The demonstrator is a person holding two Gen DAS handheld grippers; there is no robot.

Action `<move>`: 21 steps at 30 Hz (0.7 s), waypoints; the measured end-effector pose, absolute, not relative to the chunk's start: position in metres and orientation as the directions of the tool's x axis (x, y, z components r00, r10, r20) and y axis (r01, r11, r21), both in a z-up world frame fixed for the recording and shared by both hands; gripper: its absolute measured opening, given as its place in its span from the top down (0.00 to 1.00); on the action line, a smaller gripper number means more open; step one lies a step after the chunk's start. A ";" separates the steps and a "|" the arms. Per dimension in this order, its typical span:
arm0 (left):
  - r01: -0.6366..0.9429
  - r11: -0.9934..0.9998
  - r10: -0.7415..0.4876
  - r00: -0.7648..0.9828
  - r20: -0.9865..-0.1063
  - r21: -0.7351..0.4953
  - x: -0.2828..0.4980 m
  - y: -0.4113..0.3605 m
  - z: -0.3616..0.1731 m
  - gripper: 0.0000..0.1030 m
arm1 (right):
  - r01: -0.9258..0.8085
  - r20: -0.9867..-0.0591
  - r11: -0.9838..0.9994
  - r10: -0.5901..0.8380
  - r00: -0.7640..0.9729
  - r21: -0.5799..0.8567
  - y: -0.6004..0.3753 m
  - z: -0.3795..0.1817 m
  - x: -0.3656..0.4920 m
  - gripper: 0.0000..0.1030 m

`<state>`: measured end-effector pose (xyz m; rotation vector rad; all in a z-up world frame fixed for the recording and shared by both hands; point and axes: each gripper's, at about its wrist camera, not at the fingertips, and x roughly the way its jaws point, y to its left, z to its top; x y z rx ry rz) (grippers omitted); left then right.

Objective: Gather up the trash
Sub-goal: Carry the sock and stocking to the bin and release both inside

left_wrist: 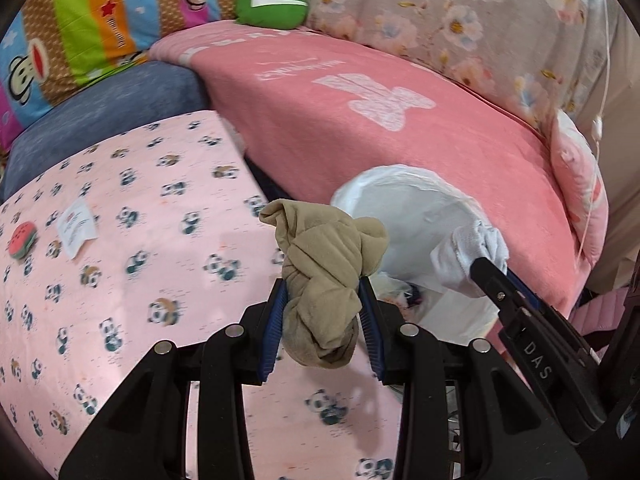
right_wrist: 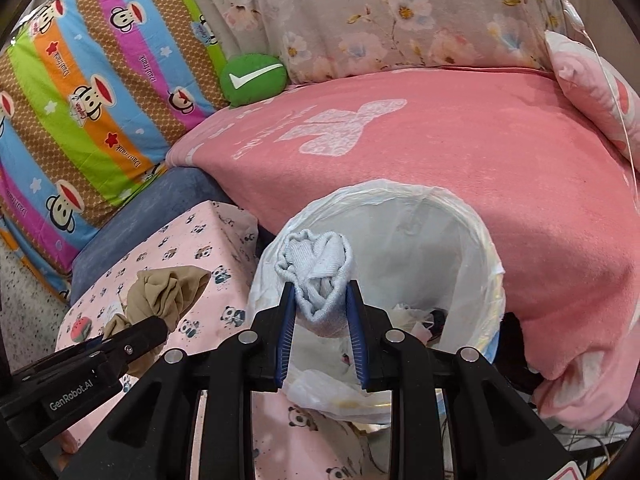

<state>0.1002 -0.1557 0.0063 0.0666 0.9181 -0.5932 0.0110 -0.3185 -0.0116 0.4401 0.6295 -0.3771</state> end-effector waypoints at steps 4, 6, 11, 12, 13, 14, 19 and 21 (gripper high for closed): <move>0.559 0.802 -0.495 0.421 -0.760 -0.212 0.099 -0.184 0.005 0.67 | 0.488 -0.637 0.830 -0.227 0.737 0.269 -0.333 -0.013 0.005 0.77; 0.579 0.785 -0.513 0.404 -0.758 -0.222 0.100 -0.198 0.005 0.67 | 0.501 -0.640 0.824 -0.238 0.731 0.265 -0.341 -0.014 0.002 0.77; 0.617 0.756 -0.539 0.395 -0.744 -0.219 0.099 -0.223 0.009 0.65 | 0.525 -0.640 0.810 -0.262 0.723 0.261 -0.355 -0.014 -0.002 0.76; 0.620 0.757 -0.535 0.409 -0.740 -0.205 0.097 -0.225 0.010 0.57 | 0.528 -0.639 0.808 -0.264 0.722 0.262 -0.357 -0.014 -0.003 0.76; 0.618 0.763 -0.527 0.425 -0.736 -0.190 0.096 -0.226 0.011 0.43 | 0.530 -0.638 0.806 -0.267 0.722 0.263 -0.359 -0.015 -0.005 0.76; 0.613 0.771 -0.520 0.449 -0.727 -0.173 0.094 -0.225 0.013 0.39 | 0.531 -0.638 0.805 -0.267 0.722 0.264 -0.360 -0.015 -0.005 0.76; 0.592 0.797 -0.476 0.497 -0.725 -0.117 0.093 -0.215 0.012 0.36 | 0.525 -0.639 0.809 -0.261 0.724 0.264 -0.359 -0.016 -0.001 0.76; 0.571 0.813 -0.459 0.509 -0.728 -0.113 0.096 -0.206 0.011 0.36 | 0.516 -0.639 0.815 -0.253 0.726 0.264 -0.356 -0.016 0.003 0.76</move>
